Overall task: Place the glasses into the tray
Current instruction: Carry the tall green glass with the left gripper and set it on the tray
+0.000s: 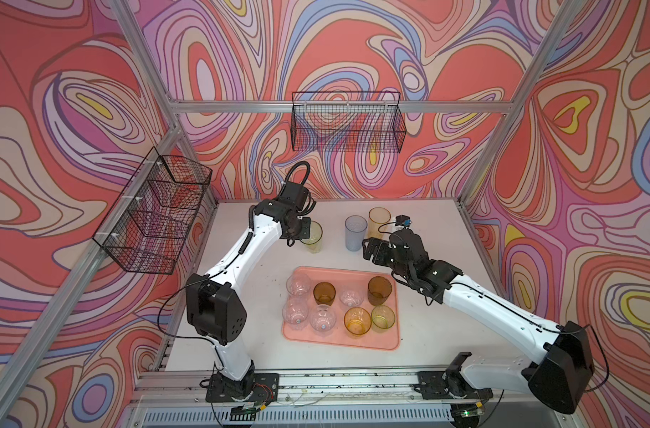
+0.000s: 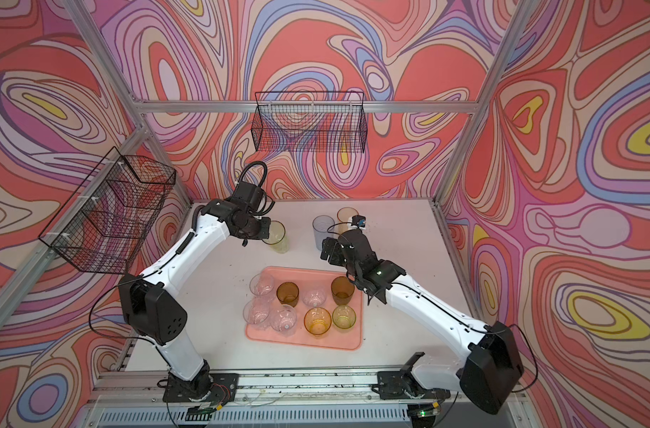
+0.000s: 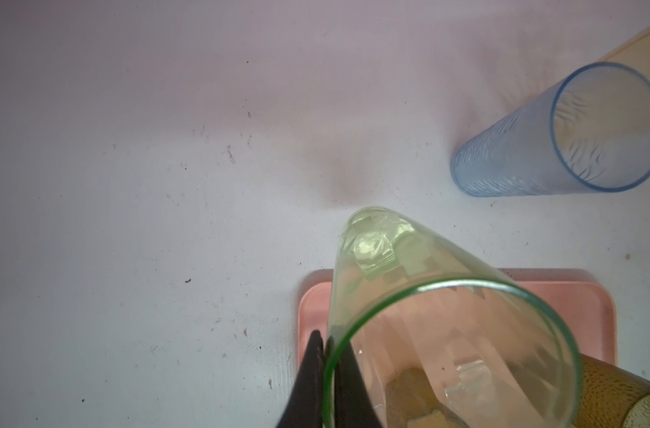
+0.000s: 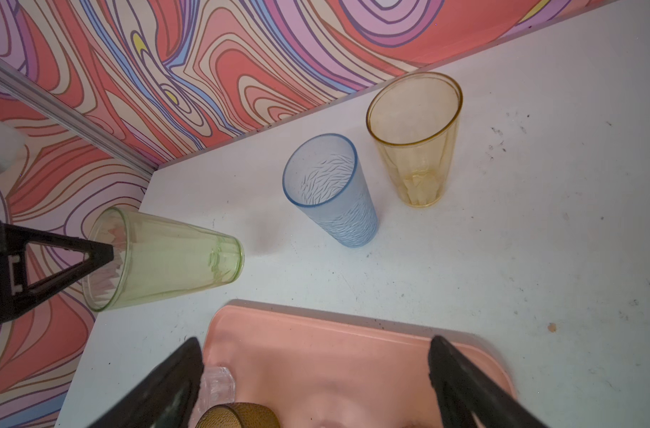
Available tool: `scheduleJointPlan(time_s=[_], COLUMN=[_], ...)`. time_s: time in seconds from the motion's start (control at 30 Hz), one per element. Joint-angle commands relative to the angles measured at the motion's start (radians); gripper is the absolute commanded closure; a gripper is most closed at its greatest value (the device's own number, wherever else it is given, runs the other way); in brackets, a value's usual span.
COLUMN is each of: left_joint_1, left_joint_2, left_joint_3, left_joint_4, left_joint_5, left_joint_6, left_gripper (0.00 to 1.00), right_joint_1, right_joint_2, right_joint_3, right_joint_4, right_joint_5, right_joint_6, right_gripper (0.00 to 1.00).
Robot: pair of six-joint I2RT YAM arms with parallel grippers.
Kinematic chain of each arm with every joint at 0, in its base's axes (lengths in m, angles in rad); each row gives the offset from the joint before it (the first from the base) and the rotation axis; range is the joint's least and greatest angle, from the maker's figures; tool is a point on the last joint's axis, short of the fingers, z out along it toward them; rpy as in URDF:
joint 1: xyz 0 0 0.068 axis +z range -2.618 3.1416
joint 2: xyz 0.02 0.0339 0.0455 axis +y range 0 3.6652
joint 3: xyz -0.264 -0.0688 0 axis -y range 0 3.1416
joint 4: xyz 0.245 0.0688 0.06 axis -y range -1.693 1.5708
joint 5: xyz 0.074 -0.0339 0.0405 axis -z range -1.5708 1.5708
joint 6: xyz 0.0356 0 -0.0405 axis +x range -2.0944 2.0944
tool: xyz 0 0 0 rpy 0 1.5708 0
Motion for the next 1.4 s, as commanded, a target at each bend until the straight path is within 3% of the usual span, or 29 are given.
scheduleJointPlan(time_s=[0.0,0.7,1.2,1.27,1.37], left_joint_1=[0.007,0.007,0.007,0.007,0.008], left_joint_2=[-0.046,-0.154,-0.146,-0.137,-0.131], left_joint_3=[-0.020,-0.236,-0.307,-0.307,-0.304], left_joint_4=[-0.033,-0.077,-0.039,-0.035,-0.028], left_joint_5=[0.021,0.060,0.046,0.041,0.040], left_joint_6=[-0.023,-0.031,-0.023,-0.023,-0.022], left_gripper=[1.00,1.00,1.00,0.85,0.76], right_joint_1=[-0.005,-0.007,-0.006,-0.006,-0.006], right_joint_2=[0.018,0.068,0.086,0.088,0.088], right_joint_3=[0.009,-0.002,-0.007,-0.009,-0.007], right_joint_4=[0.003,0.011,0.014,0.014,0.012], right_joint_5=[-0.020,-0.058,-0.091,-0.092,-0.095], right_joint_6=[-0.003,0.049,0.088,0.092,0.097], right_gripper=[0.02,0.02,0.02,0.02,0.02])
